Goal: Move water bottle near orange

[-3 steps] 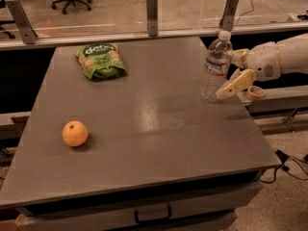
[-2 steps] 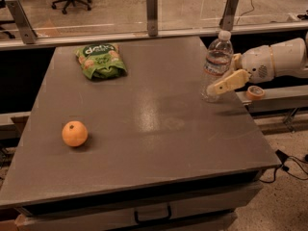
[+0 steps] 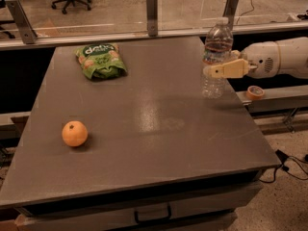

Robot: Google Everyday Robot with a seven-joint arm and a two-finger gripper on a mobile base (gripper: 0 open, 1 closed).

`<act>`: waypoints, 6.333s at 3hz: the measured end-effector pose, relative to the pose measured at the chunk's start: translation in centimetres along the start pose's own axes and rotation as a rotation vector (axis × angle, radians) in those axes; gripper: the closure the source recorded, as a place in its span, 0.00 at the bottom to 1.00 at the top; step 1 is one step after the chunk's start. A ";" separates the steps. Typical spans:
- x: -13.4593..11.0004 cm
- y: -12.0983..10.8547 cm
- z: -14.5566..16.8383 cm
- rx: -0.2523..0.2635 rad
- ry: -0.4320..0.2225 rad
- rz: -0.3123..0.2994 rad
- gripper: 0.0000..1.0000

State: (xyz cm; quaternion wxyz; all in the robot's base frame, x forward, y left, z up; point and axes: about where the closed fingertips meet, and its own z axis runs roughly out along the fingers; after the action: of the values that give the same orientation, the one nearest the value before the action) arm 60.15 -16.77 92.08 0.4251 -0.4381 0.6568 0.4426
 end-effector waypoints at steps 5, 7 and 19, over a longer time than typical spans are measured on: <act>-2.0 2.8 11.0 -0.173 -0.046 -0.078 1.00; -1.9 6.6 14.7 -0.184 -0.106 -0.118 1.00; 0.5 11.1 21.9 -0.214 -0.092 -0.188 0.00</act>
Offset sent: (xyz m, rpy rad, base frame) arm 0.0006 0.0028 0.0007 0.0035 -0.0003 0.0038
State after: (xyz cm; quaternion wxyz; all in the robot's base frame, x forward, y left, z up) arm 53.16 6.52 88.47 0.4449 -0.5199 0.5419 0.4881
